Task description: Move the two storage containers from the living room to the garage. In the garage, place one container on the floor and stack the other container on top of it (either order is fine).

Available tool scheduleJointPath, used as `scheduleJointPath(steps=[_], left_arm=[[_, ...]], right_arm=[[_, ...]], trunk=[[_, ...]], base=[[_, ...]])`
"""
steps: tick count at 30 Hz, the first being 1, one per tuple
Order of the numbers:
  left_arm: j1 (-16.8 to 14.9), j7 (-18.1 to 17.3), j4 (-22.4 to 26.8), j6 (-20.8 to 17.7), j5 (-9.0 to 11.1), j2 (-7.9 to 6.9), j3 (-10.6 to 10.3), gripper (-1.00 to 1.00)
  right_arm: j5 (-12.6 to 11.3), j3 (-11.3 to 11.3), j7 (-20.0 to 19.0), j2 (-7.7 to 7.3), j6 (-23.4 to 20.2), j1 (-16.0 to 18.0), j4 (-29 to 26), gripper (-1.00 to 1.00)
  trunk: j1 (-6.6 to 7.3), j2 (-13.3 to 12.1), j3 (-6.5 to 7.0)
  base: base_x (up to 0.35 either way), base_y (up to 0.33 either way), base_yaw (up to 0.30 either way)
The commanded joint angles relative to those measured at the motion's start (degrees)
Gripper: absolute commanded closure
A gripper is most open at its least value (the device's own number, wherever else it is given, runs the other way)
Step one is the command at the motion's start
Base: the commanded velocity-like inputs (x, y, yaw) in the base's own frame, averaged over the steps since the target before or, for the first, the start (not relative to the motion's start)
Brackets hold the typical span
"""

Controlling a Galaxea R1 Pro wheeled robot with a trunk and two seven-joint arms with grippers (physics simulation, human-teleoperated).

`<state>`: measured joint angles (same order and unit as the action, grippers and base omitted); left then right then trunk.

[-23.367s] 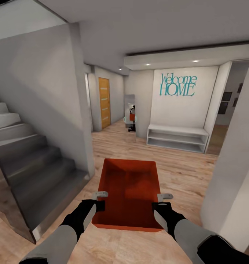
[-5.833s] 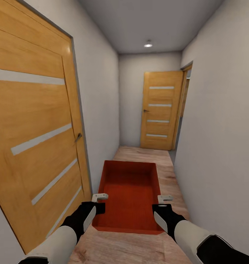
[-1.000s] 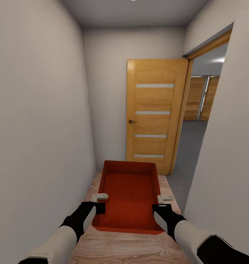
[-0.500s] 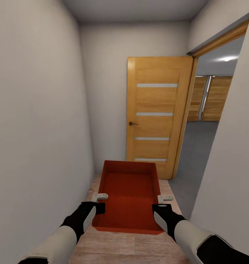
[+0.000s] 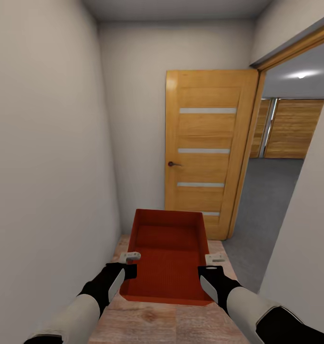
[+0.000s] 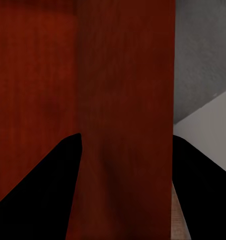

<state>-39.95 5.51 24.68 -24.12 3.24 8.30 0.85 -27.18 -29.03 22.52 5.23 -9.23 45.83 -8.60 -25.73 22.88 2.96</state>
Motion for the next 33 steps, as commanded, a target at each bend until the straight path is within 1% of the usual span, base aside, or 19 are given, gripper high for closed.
scheduleJointPath(steps=[1, 22, 33], left_arm=[[0.05, 0.56, -0.16, -0.32, 0.35, 0.05, -0.41, 1.00], [0.05, 0.56, -0.16, -0.32, 0.28, 0.05, -0.41, 1.00], [0.05, 0.56, -0.16, -0.32, 0.28, 0.05, -0.41, 1.00]], right_arm=[[1.52, 0.82, 0.40, -0.03, -0.53, 0.05, -1.15, 1.00], [1.52, 0.82, 0.39, -0.03, -0.53, 0.05, -1.15, 1.00], [1.52, 0.82, 0.33, 0.04, -0.53, 0.05, -1.15, 1.00]], trunk=[[-0.05, 0.04, -0.02], [-0.05, 0.04, -0.02], [-0.05, 0.04, -0.02]], base=[[0.323, 0.000, 0.000], [0.323, 0.000, -0.005], [0.323, 0.000, -0.220]])
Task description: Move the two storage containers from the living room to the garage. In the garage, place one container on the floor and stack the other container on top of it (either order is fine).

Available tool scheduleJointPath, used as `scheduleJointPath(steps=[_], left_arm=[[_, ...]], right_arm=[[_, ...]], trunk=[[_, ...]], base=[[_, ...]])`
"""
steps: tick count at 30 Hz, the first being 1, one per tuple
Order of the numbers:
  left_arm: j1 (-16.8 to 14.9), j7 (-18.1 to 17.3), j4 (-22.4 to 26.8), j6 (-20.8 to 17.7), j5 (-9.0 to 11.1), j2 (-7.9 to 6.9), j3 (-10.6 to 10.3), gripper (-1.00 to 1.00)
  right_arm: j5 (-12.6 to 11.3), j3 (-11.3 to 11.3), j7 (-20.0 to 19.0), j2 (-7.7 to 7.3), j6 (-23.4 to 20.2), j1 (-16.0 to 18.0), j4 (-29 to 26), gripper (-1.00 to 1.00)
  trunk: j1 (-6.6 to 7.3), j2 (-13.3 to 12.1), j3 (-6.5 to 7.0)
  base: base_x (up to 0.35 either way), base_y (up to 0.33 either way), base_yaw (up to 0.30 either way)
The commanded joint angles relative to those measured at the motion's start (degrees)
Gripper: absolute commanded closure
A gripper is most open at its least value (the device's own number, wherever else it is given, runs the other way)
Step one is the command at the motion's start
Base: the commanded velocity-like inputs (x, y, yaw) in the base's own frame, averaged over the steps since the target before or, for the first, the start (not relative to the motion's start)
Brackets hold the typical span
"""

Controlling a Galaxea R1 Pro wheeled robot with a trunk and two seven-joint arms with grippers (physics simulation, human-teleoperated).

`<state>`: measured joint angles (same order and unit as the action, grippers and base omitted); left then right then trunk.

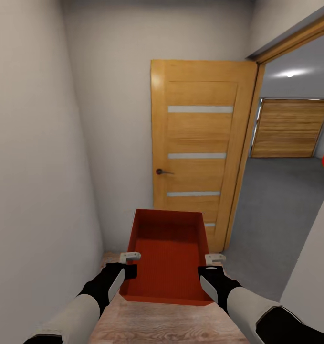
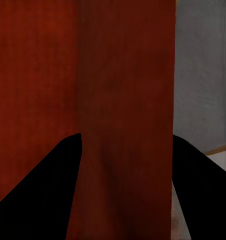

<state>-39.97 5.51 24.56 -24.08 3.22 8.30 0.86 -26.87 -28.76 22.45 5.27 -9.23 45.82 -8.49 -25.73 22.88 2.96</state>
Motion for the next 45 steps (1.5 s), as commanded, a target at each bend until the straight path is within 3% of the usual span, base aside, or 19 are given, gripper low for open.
scheduleJointPath(steps=[1, 11, 30, 45], left_arm=[[0.07, 0.55, -0.04, -0.35, 0.29, 0.05, -0.42, 1.00], [0.07, 0.62, 0.24, -0.35, 0.29, 0.07, -0.48, 1.00], [0.07, 0.64, 0.47, -0.35, 0.29, 0.05, -0.51, 1.00], [0.07, 0.62, 0.40, -0.35, 0.29, 0.14, -0.51, 1.00]], right_arm=[[1.20, 0.55, 0.42, 0.00, -0.52, 0.05, -1.27, 1.00], [1.20, 0.55, 0.49, -0.01, -0.52, 0.05, -1.27, 1.00], [1.17, 0.55, 0.48, -0.05, -0.53, 0.05, -1.27, 1.00], [1.12, 0.55, 0.45, -0.06, -0.52, 0.05, -1.27, 1.00]], trunk=[[-0.05, 0.04, -0.02], [-0.05, 0.04, -0.02], [-0.05, 0.04, -0.02], [-0.05, 0.04, -0.02]], base=[[0.323, 0.000, -0.247], [0.295, 0.000, -0.055], [0.012, 0.000, -0.001], [0.084, 0.075, -0.258]])
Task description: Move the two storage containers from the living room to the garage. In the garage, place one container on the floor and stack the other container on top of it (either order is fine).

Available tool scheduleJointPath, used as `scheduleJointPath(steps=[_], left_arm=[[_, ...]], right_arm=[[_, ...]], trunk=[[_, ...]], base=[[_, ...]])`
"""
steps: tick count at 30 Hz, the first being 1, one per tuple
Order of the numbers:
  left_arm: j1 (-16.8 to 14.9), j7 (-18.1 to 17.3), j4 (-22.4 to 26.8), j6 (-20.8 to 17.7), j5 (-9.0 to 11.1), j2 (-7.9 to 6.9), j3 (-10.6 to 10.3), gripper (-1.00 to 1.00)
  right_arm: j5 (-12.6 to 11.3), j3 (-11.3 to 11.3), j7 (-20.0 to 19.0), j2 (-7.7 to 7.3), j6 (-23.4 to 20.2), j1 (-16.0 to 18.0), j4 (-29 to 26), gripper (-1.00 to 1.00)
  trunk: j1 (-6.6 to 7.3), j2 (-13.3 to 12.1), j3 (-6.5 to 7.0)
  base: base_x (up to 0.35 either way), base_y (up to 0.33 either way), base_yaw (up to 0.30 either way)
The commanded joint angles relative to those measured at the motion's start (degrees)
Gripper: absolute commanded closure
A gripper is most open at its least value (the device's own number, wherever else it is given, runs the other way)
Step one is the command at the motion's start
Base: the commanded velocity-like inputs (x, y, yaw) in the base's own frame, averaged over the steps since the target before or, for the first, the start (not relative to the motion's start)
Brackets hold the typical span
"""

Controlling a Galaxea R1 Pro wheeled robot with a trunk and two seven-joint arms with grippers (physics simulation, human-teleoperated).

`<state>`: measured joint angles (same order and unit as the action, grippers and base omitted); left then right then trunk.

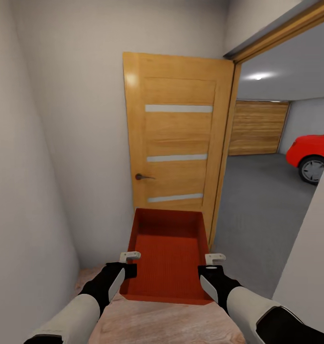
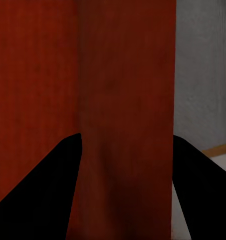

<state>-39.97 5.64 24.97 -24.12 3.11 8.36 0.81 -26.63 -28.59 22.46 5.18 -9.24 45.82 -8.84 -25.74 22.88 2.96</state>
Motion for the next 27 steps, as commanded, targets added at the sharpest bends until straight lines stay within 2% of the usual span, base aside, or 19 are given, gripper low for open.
scheduleJointPath(steps=[1, 11, 17, 22, 27], left_arm=[[0.07, 0.51, -0.01, -0.32, 0.40, 0.08, -0.46, 1.00], [0.07, 0.50, -0.01, -0.32, 0.40, 0.08, -0.46, 1.00], [0.07, 0.52, -0.01, -0.32, 0.40, 0.08, -0.46, 1.00], [0.07, 0.52, 0.05, -0.32, 0.40, 0.08, -0.46, 1.00], [0.07, 0.52, 0.07, -0.32, 0.40, 0.08, -0.46, 1.00]], right_arm=[[0.88, 0.37, 0.44, 0.02, -0.52, 0.06, -0.91, 1.00], [0.90, 0.37, 0.41, 0.09, -0.52, 0.06, -0.91, 1.00], [0.91, 0.37, 0.42, 0.04, -0.52, 0.06, -0.91, 1.00], [0.89, 0.37, 0.40, 0.03, -0.52, 0.06, -0.91, 1.00], [0.88, 0.37, 0.39, 0.07, -0.52, 0.06, -0.91, 1.00]], trunk=[[-0.04, 0.04, -0.02], [-0.04, 0.04, -0.02], [-0.04, 0.04, -0.02], [-0.04, 0.04, -0.02], [-0.04, 0.04, -0.02]], base=[[0.230, 0.216, -0.274], [0.237, 0.222, -0.235], [0.235, 0.215, -0.121], [0.097, 0.076, -0.037], [0.008, 0.006, -0.213]])
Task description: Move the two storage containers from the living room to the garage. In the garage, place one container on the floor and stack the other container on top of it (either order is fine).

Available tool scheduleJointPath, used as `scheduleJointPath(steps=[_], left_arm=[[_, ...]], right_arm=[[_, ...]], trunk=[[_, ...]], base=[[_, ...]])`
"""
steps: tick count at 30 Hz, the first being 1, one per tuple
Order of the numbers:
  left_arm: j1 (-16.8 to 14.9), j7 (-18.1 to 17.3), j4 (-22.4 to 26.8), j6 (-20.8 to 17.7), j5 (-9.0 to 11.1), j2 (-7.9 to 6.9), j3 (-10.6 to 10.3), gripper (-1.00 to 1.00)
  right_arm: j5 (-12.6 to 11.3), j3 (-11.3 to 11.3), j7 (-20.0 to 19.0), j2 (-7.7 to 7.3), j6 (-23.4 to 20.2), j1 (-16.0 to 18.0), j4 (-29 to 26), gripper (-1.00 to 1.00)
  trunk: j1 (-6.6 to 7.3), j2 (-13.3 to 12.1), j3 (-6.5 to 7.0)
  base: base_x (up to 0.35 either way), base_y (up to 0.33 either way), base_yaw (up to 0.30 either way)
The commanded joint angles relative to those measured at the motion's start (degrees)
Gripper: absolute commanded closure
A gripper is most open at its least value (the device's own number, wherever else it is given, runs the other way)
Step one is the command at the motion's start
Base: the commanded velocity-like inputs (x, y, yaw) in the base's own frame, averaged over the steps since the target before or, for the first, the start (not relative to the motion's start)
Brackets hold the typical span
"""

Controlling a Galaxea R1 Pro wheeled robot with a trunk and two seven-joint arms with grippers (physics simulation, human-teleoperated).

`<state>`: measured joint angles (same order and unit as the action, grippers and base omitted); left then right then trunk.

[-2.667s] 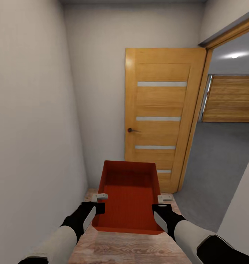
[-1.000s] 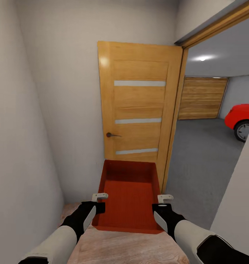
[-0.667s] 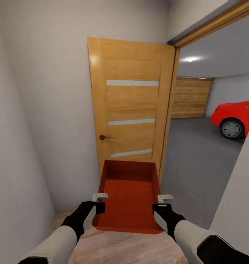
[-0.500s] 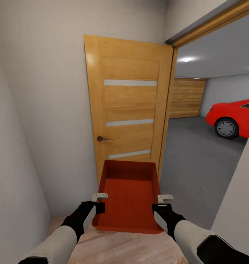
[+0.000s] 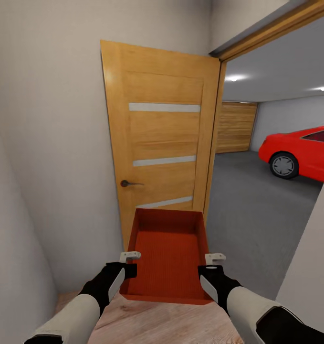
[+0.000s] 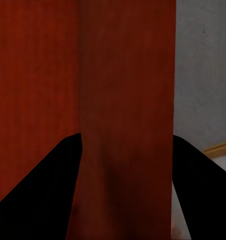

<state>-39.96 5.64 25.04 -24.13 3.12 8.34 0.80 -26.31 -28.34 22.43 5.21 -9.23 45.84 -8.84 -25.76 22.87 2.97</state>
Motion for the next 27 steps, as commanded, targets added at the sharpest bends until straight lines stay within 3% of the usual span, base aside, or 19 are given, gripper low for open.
scheduleJointPath(steps=[1, 21, 27], left_arm=[[0.06, 0.51, 0.01, -0.31, 0.39, 0.09, -0.45, 1.00], [0.06, 0.51, 0.01, -0.31, 0.39, 0.09, -0.45, 1.00], [0.06, 0.51, -0.07, -0.34, 0.39, 0.09, -0.45, 1.00]], right_arm=[[0.56, 0.12, 0.42, 0.02, -0.52, 0.04, -0.92, 1.00], [0.56, 0.12, 0.42, -0.01, -0.52, 0.04, -0.92, 1.00], [0.56, 0.12, 0.42, 0.02, -0.52, 0.04, -0.92, 1.00]], trunk=[[-0.02, 0.05, -0.03], [-0.02, 0.05, -0.03], [-0.02, 0.05, -0.03]], base=[[0.002, 0.001, -0.241], [0.000, 0.000, -0.247], [0.078, 0.092, -0.067]])
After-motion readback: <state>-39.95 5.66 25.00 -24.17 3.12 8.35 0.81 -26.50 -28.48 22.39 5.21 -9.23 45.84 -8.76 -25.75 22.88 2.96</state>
